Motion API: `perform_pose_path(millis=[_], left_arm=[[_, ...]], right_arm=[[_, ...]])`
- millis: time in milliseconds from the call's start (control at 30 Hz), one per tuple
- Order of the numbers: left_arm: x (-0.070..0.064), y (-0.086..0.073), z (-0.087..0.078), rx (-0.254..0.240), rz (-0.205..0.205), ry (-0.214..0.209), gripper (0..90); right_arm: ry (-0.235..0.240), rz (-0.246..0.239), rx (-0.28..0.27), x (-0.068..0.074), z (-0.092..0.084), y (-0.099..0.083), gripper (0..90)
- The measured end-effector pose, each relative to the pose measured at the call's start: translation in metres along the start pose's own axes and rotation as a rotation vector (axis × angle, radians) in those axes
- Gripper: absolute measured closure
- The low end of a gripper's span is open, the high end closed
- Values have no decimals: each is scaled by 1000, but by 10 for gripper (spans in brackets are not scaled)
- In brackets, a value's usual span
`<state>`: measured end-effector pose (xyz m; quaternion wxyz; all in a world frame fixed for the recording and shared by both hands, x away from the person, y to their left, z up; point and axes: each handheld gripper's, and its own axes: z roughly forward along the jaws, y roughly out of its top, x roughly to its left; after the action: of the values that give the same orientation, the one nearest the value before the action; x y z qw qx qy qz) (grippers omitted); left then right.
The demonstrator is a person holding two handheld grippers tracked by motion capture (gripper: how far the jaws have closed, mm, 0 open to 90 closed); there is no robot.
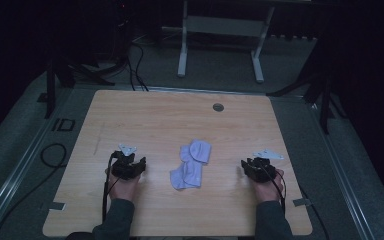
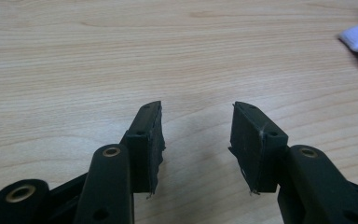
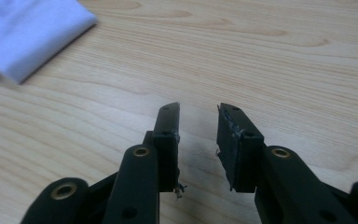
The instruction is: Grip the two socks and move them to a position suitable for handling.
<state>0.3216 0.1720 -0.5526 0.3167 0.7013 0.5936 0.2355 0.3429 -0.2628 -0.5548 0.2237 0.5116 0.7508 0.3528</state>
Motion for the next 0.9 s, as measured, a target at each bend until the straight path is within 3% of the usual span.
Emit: perform_pose_path(millis=[533,733,900], left_arm=[[-3,2,-11,0,11,-95,539],[-5,2,-14,-1,26,-113,553],[-6,2,-15,-3,32,-129,565]], right_arm=[[55,-71,8,18,-5,10,731],[111,-91,-3,28,-8,14,813],[133,-136,-3,42,-8,17,882]])
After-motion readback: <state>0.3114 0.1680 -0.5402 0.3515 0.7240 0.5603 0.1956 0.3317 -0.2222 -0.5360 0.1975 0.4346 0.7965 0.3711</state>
